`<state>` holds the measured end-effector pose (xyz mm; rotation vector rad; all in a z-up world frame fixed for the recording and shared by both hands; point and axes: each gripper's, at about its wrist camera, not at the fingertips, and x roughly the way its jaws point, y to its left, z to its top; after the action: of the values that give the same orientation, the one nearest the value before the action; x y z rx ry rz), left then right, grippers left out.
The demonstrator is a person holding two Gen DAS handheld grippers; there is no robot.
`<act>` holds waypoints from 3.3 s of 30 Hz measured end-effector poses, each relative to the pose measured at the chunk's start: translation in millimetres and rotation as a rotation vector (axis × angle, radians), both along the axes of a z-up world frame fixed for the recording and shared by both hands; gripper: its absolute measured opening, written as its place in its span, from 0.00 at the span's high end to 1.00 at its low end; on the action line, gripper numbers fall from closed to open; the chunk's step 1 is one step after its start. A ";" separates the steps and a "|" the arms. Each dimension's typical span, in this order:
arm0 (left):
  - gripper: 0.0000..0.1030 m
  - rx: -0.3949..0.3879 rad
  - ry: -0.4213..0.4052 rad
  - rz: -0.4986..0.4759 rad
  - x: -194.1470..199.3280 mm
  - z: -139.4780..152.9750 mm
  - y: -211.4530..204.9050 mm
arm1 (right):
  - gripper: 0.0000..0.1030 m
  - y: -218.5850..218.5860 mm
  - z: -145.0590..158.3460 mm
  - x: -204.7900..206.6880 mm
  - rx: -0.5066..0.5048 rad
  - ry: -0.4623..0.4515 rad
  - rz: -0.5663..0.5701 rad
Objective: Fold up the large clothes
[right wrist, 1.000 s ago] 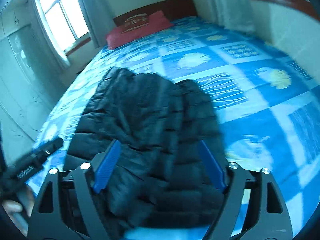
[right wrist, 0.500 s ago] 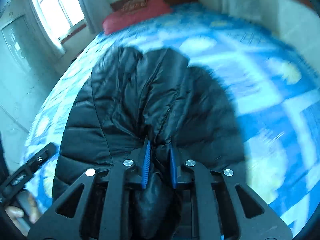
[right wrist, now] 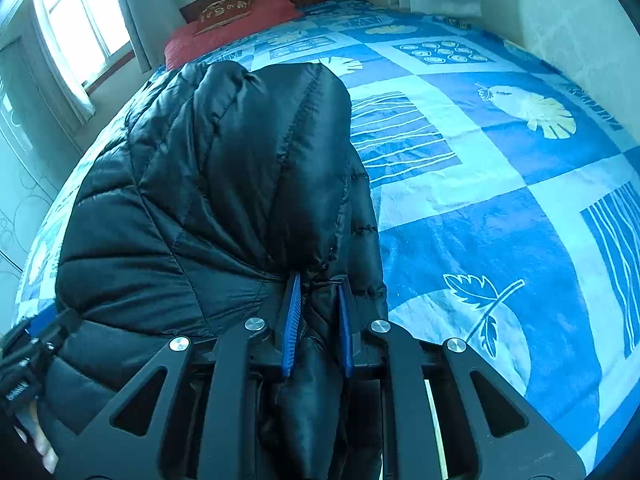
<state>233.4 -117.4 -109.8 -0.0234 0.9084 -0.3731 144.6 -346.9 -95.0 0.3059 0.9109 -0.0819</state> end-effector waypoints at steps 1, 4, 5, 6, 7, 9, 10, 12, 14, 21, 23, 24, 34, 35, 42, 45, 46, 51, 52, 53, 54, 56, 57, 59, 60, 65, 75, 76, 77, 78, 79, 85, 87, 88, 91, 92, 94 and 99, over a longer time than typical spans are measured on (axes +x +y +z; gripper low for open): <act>0.39 -0.005 0.003 0.002 -0.6 0.2 2.0 | 0.83 -0.8 2.9 -0.9 0.006 0.003 0.001; 0.39 -0.031 0.005 0.004 -3.7 4.3 9.4 | 0.66 -2.7 14.9 -6.5 -0.034 0.004 -0.012; 0.39 -0.043 0.009 0.010 -5.2 5.4 11.6 | 0.59 -3.2 19.4 -9.3 -0.045 0.001 -0.015; 0.39 -0.066 0.020 0.023 -7.1 8.1 18.1 | 0.58 -2.7 27.0 -15.1 -0.053 -0.009 -0.015; 0.39 -0.082 0.026 0.031 -9.9 10.4 21.3 | 0.58 -3.1 32.6 -18.6 -0.057 -0.016 -0.015; 0.39 -0.102 0.022 0.051 -16.8 16.7 28.9 | 0.58 2.2 53.1 -33.3 -0.106 -0.046 -0.032; 0.39 -0.112 0.007 0.061 -22.2 21.3 34.3 | 0.58 6.8 64.9 -42.1 -0.128 -0.072 -0.032; 0.39 -0.127 -0.023 0.073 -33.1 29.1 42.5 | 0.59 17.2 83.1 -57.8 -0.115 -0.127 -0.004; 0.39 -0.148 -0.038 0.077 -42.1 33.7 48.8 | 0.65 30.2 92.4 -67.8 -0.067 -0.154 0.058; 0.39 -0.170 0.050 0.043 -40.8 13.0 42.8 | 0.73 52.0 54.9 -62.7 -0.061 -0.027 0.139; 0.39 -0.155 0.071 0.040 -39.3 5.3 37.1 | 0.73 44.7 36.1 -58.2 -0.034 0.018 0.128; 0.39 -0.115 0.070 0.034 -37.6 1.7 29.7 | 0.72 45.4 29.8 -59.8 -0.029 0.026 0.126; 0.40 -0.053 0.062 0.007 -39.9 -6.8 26.2 | 0.70 46.2 12.0 -65.0 -0.020 0.018 0.094; 0.40 -0.062 0.071 0.012 -41.5 -0.8 31.4 | 0.69 48.0 21.0 -68.1 -0.024 0.031 0.097; 0.40 -0.140 -0.040 0.055 -22.9 55.1 53.2 | 0.62 52.9 106.0 -58.1 -0.062 -0.114 0.101; 0.40 -0.148 -0.069 0.062 3.4 68.1 47.3 | 0.62 49.7 121.4 -21.0 -0.051 -0.161 0.101; 0.40 -0.147 -0.078 0.066 14.4 71.3 43.3 | 0.62 48.4 122.6 -6.2 -0.033 -0.173 0.102; 0.40 -0.164 -0.066 0.063 47.9 64.0 20.2 | 0.62 42.6 98.9 51.4 -0.050 -0.160 0.129; 0.40 -0.163 -0.054 0.061 51.7 59.2 15.4 | 0.62 40.9 88.6 58.6 -0.059 -0.149 0.136; 0.40 -0.162 -0.040 0.060 52.9 54.2 11.8 | 0.62 38.2 73.8 66.9 -0.074 -0.123 0.137; 0.40 -0.163 -0.015 0.059 56.6 45.2 7.7 | 0.63 35.8 64.6 70.4 -0.076 -0.112 0.139; 0.38 -0.171 0.011 0.063 60.9 30.7 2.9 | 0.64 32.1 49.3 72.6 -0.082 -0.101 0.131; 0.37 -0.165 0.002 0.070 61.1 25.4 0.5 | 0.64 29.2 42.6 72.5 -0.073 -0.101 0.128; 0.37 -0.151 0.006 0.070 63.1 18.2 -5.0 | 0.65 25.7 31.6 71.9 -0.057 -0.097 0.128; 0.37 -0.141 0.008 0.072 63.7 16.1 -7.2 | 0.65 26.4 27.6 72.3 -0.059 -0.095 0.130; 0.36 -0.090 0.027 0.080 73.7 1.0 -18.5 | 0.65 27.3 8.9 77.8 -0.064 -0.089 0.126; 0.36 -0.062 0.022 0.096 81.9 -16.6 -24.8 | 0.66 25.8 -8.3 82.9 -0.043 -0.091 0.113; 0.36 -0.064 0.021 0.097 81.8 -17.6 -24.6 | 0.66 26.0 -8.5 83.1 -0.045 -0.092 0.113; 0.36 -0.064 0.020 0.097 81.6 -18.2 -24.7 | 0.66 25.9 -8.8 83.2 -0.045 -0.091 0.113; 0.36 -0.063 0.018 0.097 81.5 -18.7 -25.3 | 0.66 26.0 -9.6 83.4 -0.047 -0.092 0.112; 0.36 -0.060 0.015 0.098 81.3 -19.1 -26.1 | 0.66 25.9 -10.3 83.8 -0.048 -0.093 0.112; 0.36 -0.061 0.008 0.102 81.3 -22.7 -26.6 | 0.66 25.4 -13.8 84.4 -0.046 -0.100 0.106; 0.36 -0.054 0.007 0.104 81.7 -23.0 -27.9 | 0.66 25.4 -13.4 84.8 -0.050 -0.100 0.104; 0.36 -0.050 0.005 0.104 81.2 -22.4 -28.6 | 0.66 26.2 -12.3 84.9 -0.055 -0.101 0.104; 0.36 -0.048 -0.001 0.104 79.5 -17.6 -28.3 | 0.66 27.1 -6.0 81.3 -0.060 -0.114 0.106; 0.36 -0.054 -0.003 0.104 78.6 -16.1 -27.5 | 0.66 26.7 -4.1 80.5 -0.058 -0.116 0.106; 0.36 -0.075 -0.015 0.102 74.5 -9.2 -23.1 | 0.65 26.9 3.4 76.5 -0.057 -0.124 0.109; 0.36 -0.114 -0.013 0.131 63.0 5.2 -7.9 | 0.60 27.7 18.9 57.4 -0.050 -0.152 0.084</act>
<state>296.5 -125.2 -104.6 -0.1846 0.8669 -0.3023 202.0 -319.2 -76.1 0.2240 0.7689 -0.0036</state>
